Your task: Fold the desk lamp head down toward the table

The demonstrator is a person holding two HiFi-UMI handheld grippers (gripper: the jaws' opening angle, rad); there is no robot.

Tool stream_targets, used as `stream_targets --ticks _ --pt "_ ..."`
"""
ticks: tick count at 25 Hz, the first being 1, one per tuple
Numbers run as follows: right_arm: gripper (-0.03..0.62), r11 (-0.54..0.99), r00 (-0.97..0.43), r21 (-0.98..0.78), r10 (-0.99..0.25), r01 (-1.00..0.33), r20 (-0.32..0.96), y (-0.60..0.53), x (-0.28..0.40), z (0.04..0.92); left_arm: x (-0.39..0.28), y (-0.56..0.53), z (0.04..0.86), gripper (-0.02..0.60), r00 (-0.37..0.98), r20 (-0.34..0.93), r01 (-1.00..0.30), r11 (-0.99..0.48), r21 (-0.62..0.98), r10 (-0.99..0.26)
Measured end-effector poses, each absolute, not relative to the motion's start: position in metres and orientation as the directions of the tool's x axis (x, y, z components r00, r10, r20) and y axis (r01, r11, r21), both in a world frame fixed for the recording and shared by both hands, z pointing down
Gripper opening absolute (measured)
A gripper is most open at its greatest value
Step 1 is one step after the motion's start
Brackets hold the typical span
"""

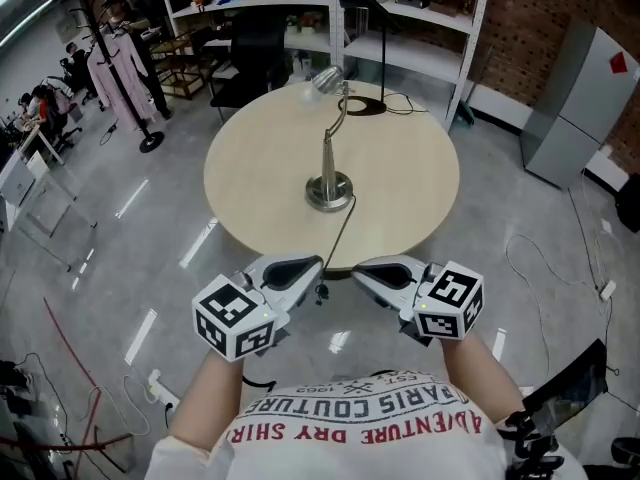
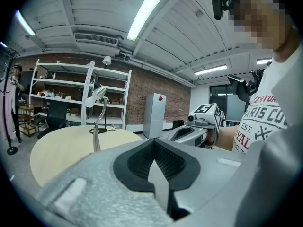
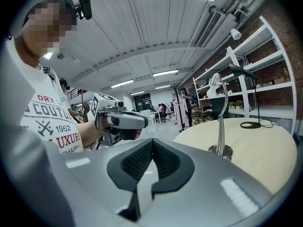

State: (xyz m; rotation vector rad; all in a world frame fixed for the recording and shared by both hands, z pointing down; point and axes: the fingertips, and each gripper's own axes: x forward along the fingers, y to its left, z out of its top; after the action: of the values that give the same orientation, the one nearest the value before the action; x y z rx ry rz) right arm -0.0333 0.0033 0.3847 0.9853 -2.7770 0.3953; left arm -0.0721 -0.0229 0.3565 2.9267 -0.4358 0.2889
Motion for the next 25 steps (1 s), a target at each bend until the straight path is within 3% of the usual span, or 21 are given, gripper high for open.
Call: stream_targets --ticks 9,24,25 --pt "-0.002 0.701 -0.742 -0.244 -0.625 -0.67 0.243 -0.014 -0.008 0.4 -0.049 -0.036 0.373 0.003 0.942 0.245 -0.267 -0.955 0.127 -0.23" --pt "-0.002 0.721 -0.772 -0.278 -0.588 -0.635 0.241 -0.117 0.049 0.416 0.002 -0.151 0.361 0.005 0.918 0.225 -0.355 -0.929 0.108 -0.325" --pt "-0.002 0.722 -0.776 -0.284 -0.583 -0.63 0.239 -0.124 0.052 0.417 0.005 -0.156 0.362 0.045 0.916 0.235 -0.357 -0.929 0.103 -0.326"
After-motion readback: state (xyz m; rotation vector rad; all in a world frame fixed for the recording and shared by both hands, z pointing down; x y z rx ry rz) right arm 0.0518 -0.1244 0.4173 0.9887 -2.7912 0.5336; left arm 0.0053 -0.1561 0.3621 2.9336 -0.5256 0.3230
